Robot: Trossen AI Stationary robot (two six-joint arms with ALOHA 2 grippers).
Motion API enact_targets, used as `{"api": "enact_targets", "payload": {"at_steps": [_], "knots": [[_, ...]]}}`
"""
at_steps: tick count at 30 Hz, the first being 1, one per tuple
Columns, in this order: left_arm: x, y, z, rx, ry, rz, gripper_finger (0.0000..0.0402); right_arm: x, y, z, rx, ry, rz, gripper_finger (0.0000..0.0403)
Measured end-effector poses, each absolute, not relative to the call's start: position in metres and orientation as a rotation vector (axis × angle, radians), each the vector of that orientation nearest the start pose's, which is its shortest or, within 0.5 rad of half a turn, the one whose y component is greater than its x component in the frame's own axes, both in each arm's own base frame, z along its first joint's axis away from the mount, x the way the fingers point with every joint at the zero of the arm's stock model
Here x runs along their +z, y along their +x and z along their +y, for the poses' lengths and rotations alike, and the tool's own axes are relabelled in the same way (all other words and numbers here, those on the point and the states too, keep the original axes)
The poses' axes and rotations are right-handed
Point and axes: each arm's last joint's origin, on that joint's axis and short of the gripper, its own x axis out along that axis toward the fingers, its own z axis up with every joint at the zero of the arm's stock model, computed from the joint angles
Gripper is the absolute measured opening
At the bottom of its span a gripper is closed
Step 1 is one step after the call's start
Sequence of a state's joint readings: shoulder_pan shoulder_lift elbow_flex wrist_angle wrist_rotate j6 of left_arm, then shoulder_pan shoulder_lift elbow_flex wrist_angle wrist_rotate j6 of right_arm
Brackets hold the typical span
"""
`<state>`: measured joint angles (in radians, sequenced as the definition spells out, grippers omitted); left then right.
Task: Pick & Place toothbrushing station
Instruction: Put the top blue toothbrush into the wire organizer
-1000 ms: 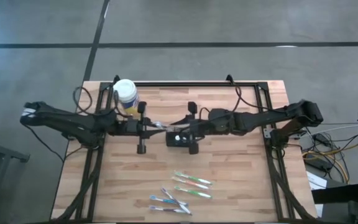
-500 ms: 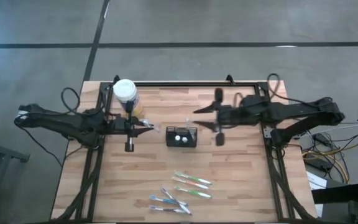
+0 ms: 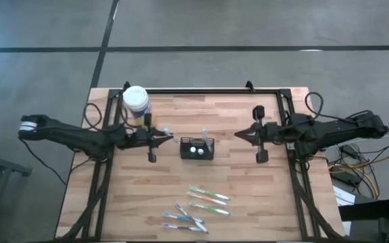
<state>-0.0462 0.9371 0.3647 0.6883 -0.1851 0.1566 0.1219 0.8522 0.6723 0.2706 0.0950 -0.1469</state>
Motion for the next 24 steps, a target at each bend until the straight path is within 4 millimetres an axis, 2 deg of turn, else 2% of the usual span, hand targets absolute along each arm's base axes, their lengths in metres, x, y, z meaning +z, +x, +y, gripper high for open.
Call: {"api": "enact_targets", "payload": {"at_steps": [5, 9, 17, 24], "knots": [[0.237, 0.216, 0.005, 0.184, 0.153, -0.031, 0.0021, 0.289, 0.188, 0.020, 0.011, -0.096, -0.042, 0.0008], [0.233, 0.229, 0.010, 0.190, 0.155, -0.016, 0.0021, 0.274, 0.187, 0.020, 0.013, -0.077, -0.030, 0.0008], [0.229, 0.248, 0.011, 0.149, 0.136, 0.011, 0.0021, 0.266, 0.187, 0.020, 0.015, -0.058, -0.006, 0.0008], [0.205, 0.260, 0.012, 0.159, 0.125, 0.088, 0.0021, 0.263, 0.187, 0.022, 0.028, -0.060, 0.003, 0.0008]]}}
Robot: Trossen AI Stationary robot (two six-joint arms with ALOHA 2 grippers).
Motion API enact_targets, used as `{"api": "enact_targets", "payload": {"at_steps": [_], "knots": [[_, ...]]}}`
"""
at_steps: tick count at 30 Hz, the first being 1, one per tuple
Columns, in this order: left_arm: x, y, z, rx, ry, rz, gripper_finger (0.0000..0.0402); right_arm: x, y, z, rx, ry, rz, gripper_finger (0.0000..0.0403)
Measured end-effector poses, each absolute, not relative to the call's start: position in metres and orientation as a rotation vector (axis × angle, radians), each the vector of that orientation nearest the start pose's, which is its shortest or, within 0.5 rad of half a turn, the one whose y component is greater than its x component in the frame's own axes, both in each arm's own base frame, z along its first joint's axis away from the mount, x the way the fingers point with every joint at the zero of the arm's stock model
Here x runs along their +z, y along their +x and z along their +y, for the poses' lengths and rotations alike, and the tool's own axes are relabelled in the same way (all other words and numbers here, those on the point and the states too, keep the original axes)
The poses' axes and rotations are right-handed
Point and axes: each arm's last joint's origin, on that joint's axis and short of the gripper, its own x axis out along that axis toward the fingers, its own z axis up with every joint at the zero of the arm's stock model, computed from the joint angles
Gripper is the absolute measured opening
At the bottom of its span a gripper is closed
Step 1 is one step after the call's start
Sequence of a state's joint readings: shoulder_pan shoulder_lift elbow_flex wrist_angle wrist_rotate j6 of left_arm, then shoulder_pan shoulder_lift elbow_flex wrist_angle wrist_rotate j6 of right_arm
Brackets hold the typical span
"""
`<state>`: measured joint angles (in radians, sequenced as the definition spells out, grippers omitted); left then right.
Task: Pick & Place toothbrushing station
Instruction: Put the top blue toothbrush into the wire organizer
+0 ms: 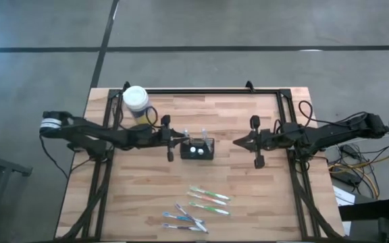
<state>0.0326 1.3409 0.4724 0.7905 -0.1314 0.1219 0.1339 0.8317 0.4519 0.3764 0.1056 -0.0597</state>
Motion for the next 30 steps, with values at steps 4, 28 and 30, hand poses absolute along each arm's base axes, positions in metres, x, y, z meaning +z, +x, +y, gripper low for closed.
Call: {"api": "enact_targets", "payload": {"at_steps": [4, 28, 30], "knots": [[0.190, 0.265, 0.012, 0.160, 0.122, 0.084, 0.0021, 0.263, 0.187, 0.023, 0.035, -0.063, 0.004, 0.0008], [0.160, 0.263, 0.013, 0.151, 0.136, 0.185, 0.0049, 0.263, 0.187, 0.023, 0.035, -0.038, 0.002, 0.0008], [0.160, 0.263, 0.014, 0.150, 0.135, 0.191, 0.0061, 0.263, 0.187, 0.023, 0.035, -0.037, 0.002, 0.0008]]}}
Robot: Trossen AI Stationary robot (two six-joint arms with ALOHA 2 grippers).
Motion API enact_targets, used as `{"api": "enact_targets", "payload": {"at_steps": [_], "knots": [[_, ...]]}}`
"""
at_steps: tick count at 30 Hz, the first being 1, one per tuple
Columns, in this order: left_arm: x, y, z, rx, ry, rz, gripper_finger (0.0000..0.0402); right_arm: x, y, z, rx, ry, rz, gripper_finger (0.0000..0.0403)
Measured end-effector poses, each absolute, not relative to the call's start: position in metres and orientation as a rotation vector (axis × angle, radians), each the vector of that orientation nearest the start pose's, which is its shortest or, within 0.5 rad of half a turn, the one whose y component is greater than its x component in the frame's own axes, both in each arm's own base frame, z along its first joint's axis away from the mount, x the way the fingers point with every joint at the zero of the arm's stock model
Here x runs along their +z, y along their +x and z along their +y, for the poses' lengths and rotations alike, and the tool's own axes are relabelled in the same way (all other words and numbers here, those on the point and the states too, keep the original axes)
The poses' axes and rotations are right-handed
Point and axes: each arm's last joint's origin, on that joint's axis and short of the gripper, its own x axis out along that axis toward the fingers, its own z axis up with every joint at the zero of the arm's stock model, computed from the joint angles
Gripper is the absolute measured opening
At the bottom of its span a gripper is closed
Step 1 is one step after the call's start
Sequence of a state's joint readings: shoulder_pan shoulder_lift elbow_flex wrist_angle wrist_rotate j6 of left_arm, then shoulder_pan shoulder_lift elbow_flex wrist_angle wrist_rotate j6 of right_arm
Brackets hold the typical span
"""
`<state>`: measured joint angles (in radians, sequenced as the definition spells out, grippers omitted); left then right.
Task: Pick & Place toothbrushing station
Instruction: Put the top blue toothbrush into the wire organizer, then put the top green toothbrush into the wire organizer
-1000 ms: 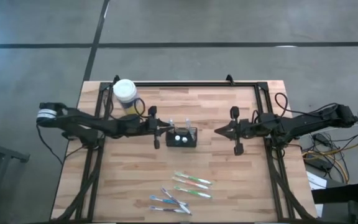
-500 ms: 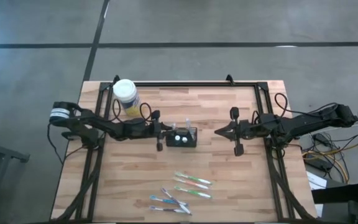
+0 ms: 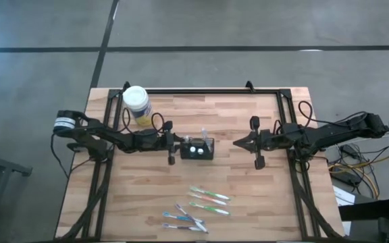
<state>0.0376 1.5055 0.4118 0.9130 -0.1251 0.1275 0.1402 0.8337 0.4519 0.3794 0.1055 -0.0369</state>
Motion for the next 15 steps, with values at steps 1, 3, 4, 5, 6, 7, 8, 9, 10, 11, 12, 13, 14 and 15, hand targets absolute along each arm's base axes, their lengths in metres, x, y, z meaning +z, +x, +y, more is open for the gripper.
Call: {"api": "enact_targets", "payload": {"at_steps": [1, 3, 4, 5, 6, 7, 8, 9, 10, 11, 12, 13, 14, 15], "knots": [[0.159, 0.263, 0.014, 0.150, 0.135, 0.193, 0.0068, 0.263, 0.187, 0.023, 0.035, -0.037, 0.002, 0.0008], [0.159, 0.263, 0.013, 0.146, 0.134, 0.195, 0.0083, 0.263, 0.187, 0.023, 0.035, -0.037, 0.002, 0.0008], [0.159, 0.263, 0.013, 0.140, 0.134, 0.194, 0.0091, 0.263, 0.187, 0.023, 0.035, -0.037, 0.002, 0.0008], [0.159, 0.263, 0.013, 0.137, 0.134, 0.193, 0.0100, 0.263, 0.187, 0.023, 0.035, -0.037, 0.002, 0.0008], [0.159, 0.263, 0.013, 0.134, 0.135, 0.191, 0.0109, 0.263, 0.187, 0.023, 0.035, -0.037, 0.003, 0.0008], [0.160, 0.263, 0.013, 0.130, 0.137, 0.188, 0.0119, 0.263, 0.187, 0.023, 0.035, -0.037, 0.003, 0.0008], [0.160, 0.263, 0.013, 0.127, 0.137, 0.185, 0.0129, 0.263, 0.187, 0.023, 0.035, -0.037, 0.004, 0.0009], [0.161, 0.263, 0.013, 0.124, 0.137, 0.182, 0.0139, 0.263, 0.187, 0.023, 0.035, -0.037, 0.004, 0.0008], [0.162, 0.263, 0.013, 0.124, 0.134, 0.178, 0.0149, 0.263, 0.187, 0.023, 0.035, -0.037, 0.004, 0.0009], [0.163, 0.263, 0.013, 0.124, 0.128, 0.172, 0.0159, 0.263, 0.187, 0.023, 0.035, -0.037, 0.004, 0.0009], [0.164, 0.262, 0.013, 0.124, 0.123, 0.166, 0.0170, 0.263, 0.187, 0.023, 0.036, -0.037, 0.005, 0.0009], [0.166, 0.262, 0.013, 0.124, 0.121, 0.159, 0.0179, 0.263, 0.187, 0.023, 0.036, -0.038, 0.006, 0.0009], [0.168, 0.261, 0.013, 0.124, 0.119, 0.150, 0.0189, 0.263, 0.187, 0.023, 0.036, -0.038, 0.007, 0.0009], [0.171, 0.260, 0.012, 0.124, 0.118, 0.138, 0.0198, 0.262, 0.187, 0.023, 0.036, -0.038, 0.009, 0.0009]]}}
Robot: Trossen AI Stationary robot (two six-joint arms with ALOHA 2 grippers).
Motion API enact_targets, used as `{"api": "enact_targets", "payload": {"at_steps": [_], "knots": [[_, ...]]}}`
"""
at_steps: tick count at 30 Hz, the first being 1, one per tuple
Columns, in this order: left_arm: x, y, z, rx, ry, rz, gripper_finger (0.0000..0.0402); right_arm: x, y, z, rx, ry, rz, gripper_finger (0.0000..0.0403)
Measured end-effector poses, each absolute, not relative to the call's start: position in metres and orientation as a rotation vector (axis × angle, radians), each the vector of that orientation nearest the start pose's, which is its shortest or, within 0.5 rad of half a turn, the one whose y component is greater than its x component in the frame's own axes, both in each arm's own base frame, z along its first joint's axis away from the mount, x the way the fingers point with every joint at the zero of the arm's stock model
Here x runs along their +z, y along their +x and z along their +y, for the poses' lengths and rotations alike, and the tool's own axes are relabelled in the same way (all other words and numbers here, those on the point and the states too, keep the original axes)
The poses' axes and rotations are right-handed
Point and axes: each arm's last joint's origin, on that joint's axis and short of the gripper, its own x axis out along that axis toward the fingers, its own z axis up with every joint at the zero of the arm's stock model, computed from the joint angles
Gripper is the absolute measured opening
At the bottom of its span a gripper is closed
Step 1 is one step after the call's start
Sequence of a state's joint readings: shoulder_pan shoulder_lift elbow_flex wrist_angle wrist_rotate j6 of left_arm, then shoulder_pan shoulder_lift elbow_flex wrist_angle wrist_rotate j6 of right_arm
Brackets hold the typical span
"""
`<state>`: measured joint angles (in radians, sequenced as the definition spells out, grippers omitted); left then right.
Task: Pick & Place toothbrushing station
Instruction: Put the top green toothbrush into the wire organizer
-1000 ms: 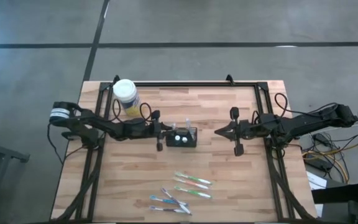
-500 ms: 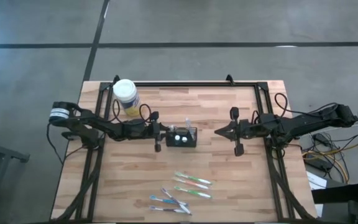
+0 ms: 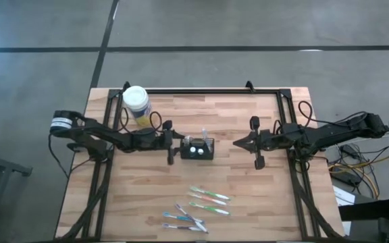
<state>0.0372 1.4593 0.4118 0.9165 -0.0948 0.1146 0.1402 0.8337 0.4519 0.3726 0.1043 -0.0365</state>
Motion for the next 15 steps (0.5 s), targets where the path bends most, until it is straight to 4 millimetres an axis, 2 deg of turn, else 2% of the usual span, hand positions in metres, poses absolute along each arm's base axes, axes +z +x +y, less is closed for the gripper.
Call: {"api": "enact_targets", "payload": {"at_steps": [8, 15], "knots": [[0.200, 0.244, 0.012, 0.126, 0.108, 0.088, 0.0240, 0.263, 0.187, 0.026, 0.055, -0.053, 0.008, 0.0009], [0.228, 0.200, 0.010, 0.126, 0.099, 0.066, 0.0241, 0.265, 0.183, 0.031, 0.084, -0.069, -0.008, 0.0008]]}}
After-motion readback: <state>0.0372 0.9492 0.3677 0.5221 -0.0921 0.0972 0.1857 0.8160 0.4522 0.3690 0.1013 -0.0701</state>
